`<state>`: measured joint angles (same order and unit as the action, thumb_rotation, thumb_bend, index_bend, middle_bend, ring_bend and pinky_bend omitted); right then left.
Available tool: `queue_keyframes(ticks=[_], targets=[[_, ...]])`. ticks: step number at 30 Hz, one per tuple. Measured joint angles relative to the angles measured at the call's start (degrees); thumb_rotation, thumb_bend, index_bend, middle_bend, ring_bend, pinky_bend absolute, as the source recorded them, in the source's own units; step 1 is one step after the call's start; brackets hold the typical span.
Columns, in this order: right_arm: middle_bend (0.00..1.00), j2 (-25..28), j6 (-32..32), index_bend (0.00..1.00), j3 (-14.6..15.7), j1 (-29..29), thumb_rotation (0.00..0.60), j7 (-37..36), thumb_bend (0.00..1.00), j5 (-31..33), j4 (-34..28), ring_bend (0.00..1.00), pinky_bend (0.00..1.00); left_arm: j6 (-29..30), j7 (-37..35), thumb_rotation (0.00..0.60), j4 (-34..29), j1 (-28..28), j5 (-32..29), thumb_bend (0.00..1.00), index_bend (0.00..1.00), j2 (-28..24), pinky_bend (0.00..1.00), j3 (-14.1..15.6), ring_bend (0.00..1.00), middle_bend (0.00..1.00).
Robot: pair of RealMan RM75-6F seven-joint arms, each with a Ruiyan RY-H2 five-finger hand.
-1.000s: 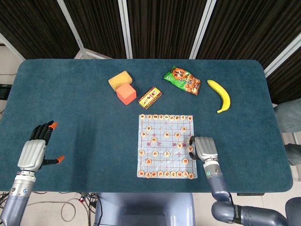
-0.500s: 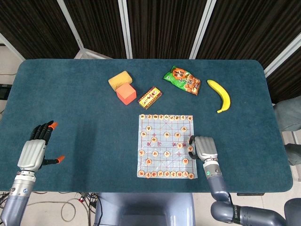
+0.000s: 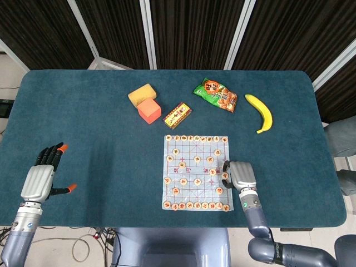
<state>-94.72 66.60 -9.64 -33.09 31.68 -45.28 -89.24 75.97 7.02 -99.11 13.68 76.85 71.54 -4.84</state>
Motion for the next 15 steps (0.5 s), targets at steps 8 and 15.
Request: queue_keyframes(ticks=[8, 15], targets=[[1.0, -0.4, -0.3, 0.48, 0.0, 0.2, 0.6, 0.2, 0.36, 0.4, 0.7, 1.0, 1.0, 0.0, -0.1, 0.6, 0.0, 0.0, -0.1, 0.0, 0.0, 0.0, 0.0, 0.0, 0.0, 0.0], [1.0, -0.8, -0.3, 0.49, -0.1, 0.2, 0.6, 0.2, 0.36, 0.3, 1.2, 1.0, 1.0, 0.1, -0.3, 0.6, 0.0, 0.0, 0.0, 0.0, 0.0, 0.0, 0.0, -0.1, 0.0, 0.0]])
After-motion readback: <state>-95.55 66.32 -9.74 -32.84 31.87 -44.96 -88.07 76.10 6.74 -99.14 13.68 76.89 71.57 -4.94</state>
